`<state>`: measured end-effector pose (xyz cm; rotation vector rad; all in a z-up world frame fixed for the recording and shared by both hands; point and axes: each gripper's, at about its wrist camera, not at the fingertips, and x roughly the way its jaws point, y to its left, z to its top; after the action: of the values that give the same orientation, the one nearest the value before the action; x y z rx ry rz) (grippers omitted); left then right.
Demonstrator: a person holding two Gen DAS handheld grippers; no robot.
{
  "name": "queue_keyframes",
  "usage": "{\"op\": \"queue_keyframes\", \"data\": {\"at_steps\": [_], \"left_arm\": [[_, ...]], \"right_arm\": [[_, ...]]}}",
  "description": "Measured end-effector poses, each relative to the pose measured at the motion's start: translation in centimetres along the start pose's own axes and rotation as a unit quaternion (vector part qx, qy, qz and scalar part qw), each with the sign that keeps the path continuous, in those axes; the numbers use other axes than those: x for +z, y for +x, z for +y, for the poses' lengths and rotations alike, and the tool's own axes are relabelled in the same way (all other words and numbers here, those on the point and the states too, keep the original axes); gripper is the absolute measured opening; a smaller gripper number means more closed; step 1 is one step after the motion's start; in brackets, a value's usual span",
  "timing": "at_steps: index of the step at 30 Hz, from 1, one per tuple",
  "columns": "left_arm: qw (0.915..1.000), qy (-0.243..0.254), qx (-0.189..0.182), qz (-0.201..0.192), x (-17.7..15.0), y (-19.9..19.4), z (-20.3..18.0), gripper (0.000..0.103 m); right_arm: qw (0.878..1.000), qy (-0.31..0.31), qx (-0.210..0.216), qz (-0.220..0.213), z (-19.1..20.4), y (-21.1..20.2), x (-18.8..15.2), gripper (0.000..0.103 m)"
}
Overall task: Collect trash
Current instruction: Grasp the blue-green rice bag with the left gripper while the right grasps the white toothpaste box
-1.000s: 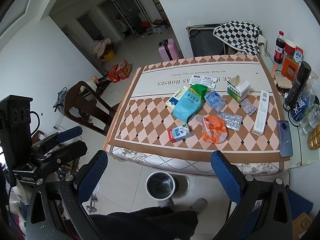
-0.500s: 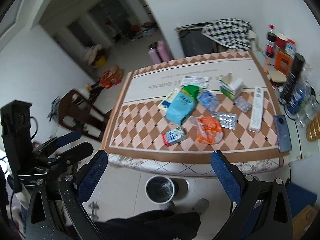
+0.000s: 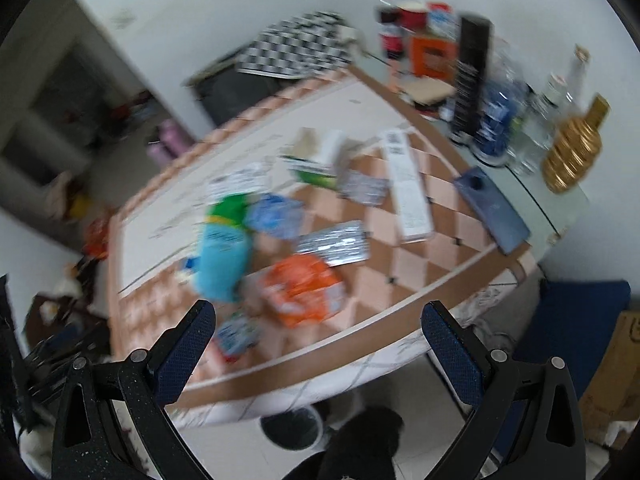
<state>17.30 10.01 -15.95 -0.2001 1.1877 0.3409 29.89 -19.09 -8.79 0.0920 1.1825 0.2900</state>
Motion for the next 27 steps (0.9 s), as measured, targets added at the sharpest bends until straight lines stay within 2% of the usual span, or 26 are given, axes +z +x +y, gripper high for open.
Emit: {"op": "queue_keyframes", "data": {"at_steps": [3,8,11,14,20,24,27], "left_arm": [[0.9991,0.018,-0.014,0.034,2.4,4.3,-1.3,0.103],[0.9944,0.035,-0.005,0.1,6.0,12.2,-3.3,0.103],[0.9893,0.036,-0.011,0.141,7.1,16.3,-4.3,0.103],[0.9851,0.041,-0.016,0.166,8.0,19.2,-5.3,0.103],[0.9795,0.048,-0.025,0.194,9.3,22.6,-7.1,0.103],[0.9776,0.052,-0.014,0.203,9.7,24.0,-7.9,0.103],[0.9792,0.051,-0.006,0.196,10.0,24.2,-8.3,0.103]], "right_arm": [[0.999,0.027,-0.029,0.029,-2.7,5.3,2.7,0.103],[0.995,0.031,-0.064,0.073,-6.0,13.7,6.6,0.103],[0.991,0.036,-0.078,0.1,-7.5,18.1,8.5,0.103],[0.988,0.033,-0.09,0.118,-8.2,21.8,10.0,0.103],[0.984,0.017,-0.104,0.145,-8.4,26.9,12.0,0.103],[0.982,0.007,-0.115,0.151,-8.5,28.8,12.9,0.103],[0.981,0.003,-0.116,0.156,-8.5,30.2,13.7,0.101]]}}
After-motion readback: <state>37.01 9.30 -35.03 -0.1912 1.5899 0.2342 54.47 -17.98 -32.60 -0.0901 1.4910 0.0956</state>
